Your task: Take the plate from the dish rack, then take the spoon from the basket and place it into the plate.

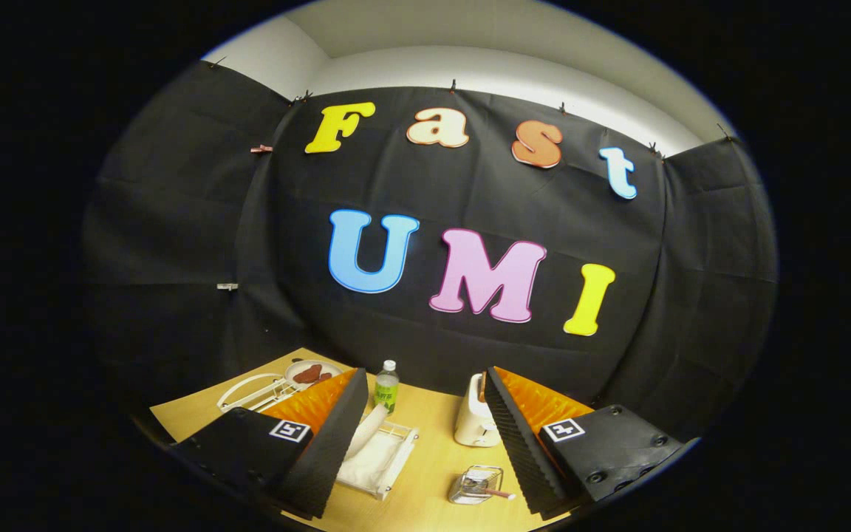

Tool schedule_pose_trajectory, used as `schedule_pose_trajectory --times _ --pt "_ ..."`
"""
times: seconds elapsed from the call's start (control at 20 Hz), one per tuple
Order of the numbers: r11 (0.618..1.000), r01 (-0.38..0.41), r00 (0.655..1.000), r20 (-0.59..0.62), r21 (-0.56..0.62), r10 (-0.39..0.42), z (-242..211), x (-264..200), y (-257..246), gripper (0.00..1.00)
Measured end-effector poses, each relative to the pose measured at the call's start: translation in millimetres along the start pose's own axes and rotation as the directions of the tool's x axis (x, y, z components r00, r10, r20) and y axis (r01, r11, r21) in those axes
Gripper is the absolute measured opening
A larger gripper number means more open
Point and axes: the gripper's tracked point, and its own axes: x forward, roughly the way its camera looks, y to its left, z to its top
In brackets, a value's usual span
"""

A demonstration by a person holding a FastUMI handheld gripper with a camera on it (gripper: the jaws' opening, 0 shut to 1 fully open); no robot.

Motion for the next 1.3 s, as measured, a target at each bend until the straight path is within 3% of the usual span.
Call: schedule_pose_trajectory --times 0.25,0.55,0.95,1.05,1.1,1.15,1.25,1.3 --pt "0.996 -0.038 0.985 -0.165 0.080 0.051 -45 42 27 0.98" --pt "0.970 -0.018 0.900 -0.419 0.242 0.122 -130 90 60 0.98" --pt "0.974 0.034 0.814 -0.572 0.225 0.104 -203 134 84 0.98" --pt "0.973 0.080 0.783 -0.617 0.216 0.073 -222 144 85 0.89" --pt "0.968 0.103 0.763 -0.643 0.228 0.070 -231 147 88 0.69" --pt "0.962 0.127 0.739 -0.670 0.243 0.072 -241 148 91 0.60" --pt "0.948 0.172 0.704 -0.706 0.266 0.070 -249 149 94 0.50" --pt "0.941 0.189 0.710 -0.701 0.281 0.067 -249 154 94 0.47"
